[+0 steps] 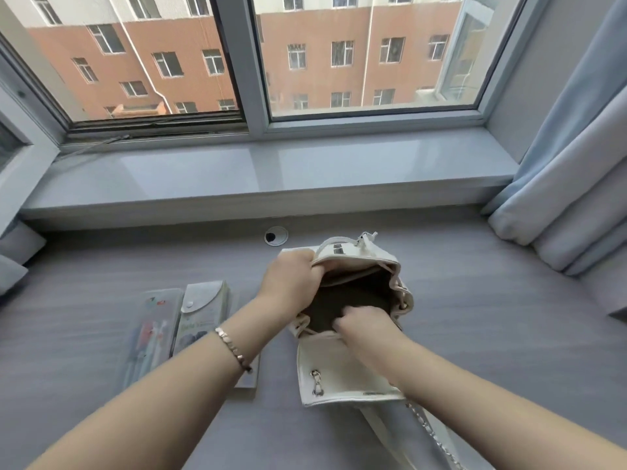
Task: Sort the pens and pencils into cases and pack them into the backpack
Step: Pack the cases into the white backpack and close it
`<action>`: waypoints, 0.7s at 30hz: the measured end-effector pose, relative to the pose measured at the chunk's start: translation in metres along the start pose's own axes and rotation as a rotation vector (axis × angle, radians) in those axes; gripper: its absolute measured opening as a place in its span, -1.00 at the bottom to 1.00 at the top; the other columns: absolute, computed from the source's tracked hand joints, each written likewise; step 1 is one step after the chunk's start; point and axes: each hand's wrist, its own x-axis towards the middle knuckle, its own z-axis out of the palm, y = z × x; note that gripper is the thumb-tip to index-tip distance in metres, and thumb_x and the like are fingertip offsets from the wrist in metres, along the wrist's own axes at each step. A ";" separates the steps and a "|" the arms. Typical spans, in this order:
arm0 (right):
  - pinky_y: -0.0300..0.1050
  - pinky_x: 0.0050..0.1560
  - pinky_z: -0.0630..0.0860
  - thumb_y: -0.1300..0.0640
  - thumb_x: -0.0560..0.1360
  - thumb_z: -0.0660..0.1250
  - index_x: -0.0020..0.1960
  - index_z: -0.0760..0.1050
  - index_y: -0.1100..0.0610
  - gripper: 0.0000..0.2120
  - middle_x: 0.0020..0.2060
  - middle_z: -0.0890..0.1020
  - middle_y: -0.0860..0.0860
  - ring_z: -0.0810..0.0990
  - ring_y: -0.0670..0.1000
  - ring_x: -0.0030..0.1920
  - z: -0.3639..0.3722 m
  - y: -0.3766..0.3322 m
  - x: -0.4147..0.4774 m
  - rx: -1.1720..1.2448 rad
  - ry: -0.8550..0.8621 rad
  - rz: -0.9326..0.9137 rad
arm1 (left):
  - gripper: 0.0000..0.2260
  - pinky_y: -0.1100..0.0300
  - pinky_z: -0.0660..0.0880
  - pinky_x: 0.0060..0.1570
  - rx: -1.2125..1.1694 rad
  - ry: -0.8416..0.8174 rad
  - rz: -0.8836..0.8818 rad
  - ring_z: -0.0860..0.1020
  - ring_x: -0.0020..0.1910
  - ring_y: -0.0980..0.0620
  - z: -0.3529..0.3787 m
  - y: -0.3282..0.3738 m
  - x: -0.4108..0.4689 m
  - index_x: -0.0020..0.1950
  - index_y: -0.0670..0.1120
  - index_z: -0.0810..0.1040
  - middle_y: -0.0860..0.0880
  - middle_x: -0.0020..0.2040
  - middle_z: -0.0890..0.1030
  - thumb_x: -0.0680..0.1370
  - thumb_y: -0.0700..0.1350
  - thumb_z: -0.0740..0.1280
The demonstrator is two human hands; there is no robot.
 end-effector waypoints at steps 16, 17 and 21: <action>-0.12 0.01 0.46 -0.12 0.51 0.18 0.12 0.49 -0.02 -0.72 0.04 0.61 -0.05 0.55 0.00 0.09 -0.057 0.011 0.019 0.448 0.341 -0.001 | -0.84 0.17 0.35 -0.19 -0.057 -0.017 -0.079 0.54 -0.10 -0.03 -0.029 -0.035 0.033 -0.16 -0.02 0.52 0.00 -0.17 0.59 0.50 0.05 0.28; -0.10 0.05 0.46 -0.08 0.52 0.19 0.18 0.44 -0.02 -0.72 0.08 0.59 -0.05 0.52 0.00 0.13 -0.060 0.011 0.029 0.475 0.399 0.031 | -0.79 0.17 0.36 -0.19 -0.219 -0.085 -0.055 0.52 -0.16 0.05 -0.033 -0.042 0.025 -0.17 0.00 0.51 0.05 -0.21 0.56 0.49 0.13 0.28; -0.07 0.11 0.44 0.06 0.53 0.18 0.19 0.47 0.09 -0.73 0.11 0.60 0.02 0.51 0.06 0.17 -0.057 0.001 0.051 0.506 0.462 0.097 | -0.77 0.21 0.40 0.05 -0.455 0.116 -0.146 0.50 0.04 0.07 -0.033 -0.094 -0.014 0.03 -0.03 0.54 0.09 -0.04 0.56 0.55 0.08 0.22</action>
